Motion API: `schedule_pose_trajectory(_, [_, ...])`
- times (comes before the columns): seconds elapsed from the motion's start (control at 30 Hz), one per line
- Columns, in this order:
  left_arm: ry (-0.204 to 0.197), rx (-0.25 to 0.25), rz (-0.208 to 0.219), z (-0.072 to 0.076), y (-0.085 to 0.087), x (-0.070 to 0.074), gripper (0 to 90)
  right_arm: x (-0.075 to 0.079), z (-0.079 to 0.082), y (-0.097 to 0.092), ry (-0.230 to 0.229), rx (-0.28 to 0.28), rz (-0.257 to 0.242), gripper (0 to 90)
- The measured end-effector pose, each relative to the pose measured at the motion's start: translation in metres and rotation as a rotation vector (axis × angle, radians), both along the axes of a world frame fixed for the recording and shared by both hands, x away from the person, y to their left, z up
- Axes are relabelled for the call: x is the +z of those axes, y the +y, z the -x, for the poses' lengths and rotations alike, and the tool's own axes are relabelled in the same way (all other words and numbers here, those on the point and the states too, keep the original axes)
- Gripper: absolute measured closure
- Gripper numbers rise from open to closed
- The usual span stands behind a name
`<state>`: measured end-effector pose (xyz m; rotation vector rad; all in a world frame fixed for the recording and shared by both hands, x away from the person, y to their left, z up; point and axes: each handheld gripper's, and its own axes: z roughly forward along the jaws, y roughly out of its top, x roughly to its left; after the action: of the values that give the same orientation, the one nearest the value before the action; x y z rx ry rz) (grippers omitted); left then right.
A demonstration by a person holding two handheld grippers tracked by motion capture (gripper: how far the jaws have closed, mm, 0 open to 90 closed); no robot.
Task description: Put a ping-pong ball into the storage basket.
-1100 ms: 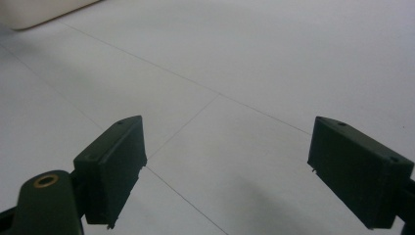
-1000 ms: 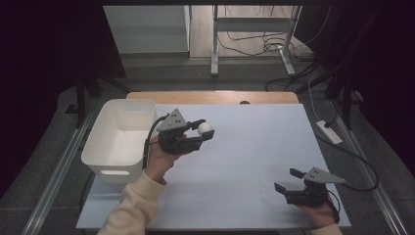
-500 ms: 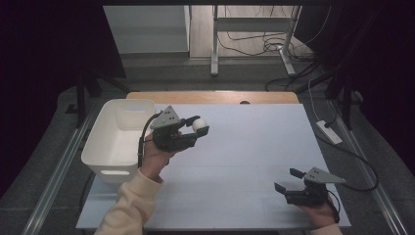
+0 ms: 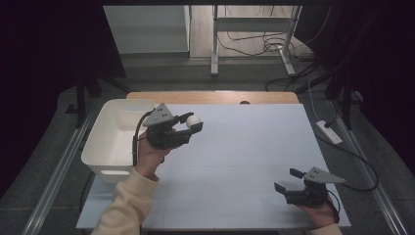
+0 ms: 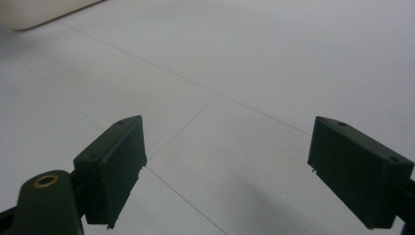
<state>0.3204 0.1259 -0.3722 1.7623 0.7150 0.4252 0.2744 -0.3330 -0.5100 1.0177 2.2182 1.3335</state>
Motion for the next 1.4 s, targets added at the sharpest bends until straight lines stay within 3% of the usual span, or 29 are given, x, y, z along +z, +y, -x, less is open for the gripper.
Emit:
schedule_pose_trajectory(0.67, [-0.011,0.036,0.010,0.000,0.012,0.006,51.0,0.000,0.000,0.000,0.001,0.001,-0.001,14.2])
schedule_pose_trajectory(1.4, [-0.013,0.125,0.010,-0.002,0.038,0.011,50.9,0.000,-0.001,0.000,-0.002,0.002,0.000,14.2])
